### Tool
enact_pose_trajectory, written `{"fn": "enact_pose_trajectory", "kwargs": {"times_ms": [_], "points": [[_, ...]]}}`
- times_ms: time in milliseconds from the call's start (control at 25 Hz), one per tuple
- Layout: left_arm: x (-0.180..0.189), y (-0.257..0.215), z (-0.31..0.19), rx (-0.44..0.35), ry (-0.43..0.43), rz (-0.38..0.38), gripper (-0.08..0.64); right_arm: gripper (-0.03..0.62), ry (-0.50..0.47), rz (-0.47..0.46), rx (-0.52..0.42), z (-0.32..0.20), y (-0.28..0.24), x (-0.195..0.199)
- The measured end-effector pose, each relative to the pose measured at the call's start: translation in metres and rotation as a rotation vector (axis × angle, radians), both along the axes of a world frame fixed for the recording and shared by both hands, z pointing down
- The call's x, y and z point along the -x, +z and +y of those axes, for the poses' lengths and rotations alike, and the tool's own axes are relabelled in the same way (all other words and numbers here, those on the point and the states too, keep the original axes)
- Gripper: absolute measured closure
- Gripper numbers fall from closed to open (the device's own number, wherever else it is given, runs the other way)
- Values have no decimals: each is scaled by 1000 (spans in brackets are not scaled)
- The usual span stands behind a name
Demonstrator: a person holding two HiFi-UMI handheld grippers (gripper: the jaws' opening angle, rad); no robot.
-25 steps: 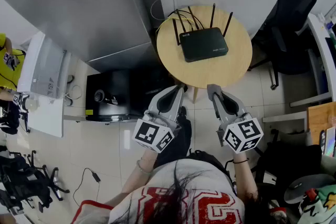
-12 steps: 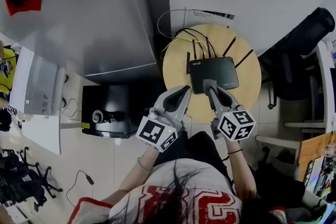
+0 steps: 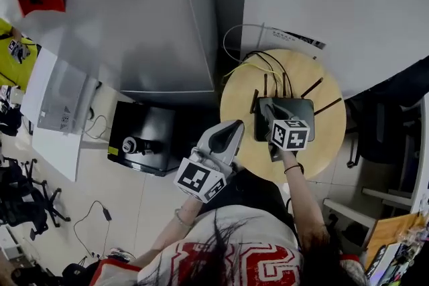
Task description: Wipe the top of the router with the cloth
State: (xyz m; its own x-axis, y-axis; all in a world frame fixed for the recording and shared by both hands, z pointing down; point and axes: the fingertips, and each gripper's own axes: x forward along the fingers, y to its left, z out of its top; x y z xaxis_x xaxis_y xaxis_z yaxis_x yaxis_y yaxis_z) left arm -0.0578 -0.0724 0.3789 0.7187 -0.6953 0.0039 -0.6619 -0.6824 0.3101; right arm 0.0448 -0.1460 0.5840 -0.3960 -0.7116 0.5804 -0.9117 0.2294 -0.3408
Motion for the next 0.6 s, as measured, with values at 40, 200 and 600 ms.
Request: {"fn": "enact_pose_trajectory", "kwargs": {"times_ms": [40,200,600], "points": [[0,-1,-2,7,-14,-4,558,557,-6,6,19,-5,10,0],[-4,4,-7,30,-48,-22,558,557,-22,5,79,-19,37,4],[-12,13,-17,54,-72,-66,558,557,-63,10,131,-22,62,9]]}}
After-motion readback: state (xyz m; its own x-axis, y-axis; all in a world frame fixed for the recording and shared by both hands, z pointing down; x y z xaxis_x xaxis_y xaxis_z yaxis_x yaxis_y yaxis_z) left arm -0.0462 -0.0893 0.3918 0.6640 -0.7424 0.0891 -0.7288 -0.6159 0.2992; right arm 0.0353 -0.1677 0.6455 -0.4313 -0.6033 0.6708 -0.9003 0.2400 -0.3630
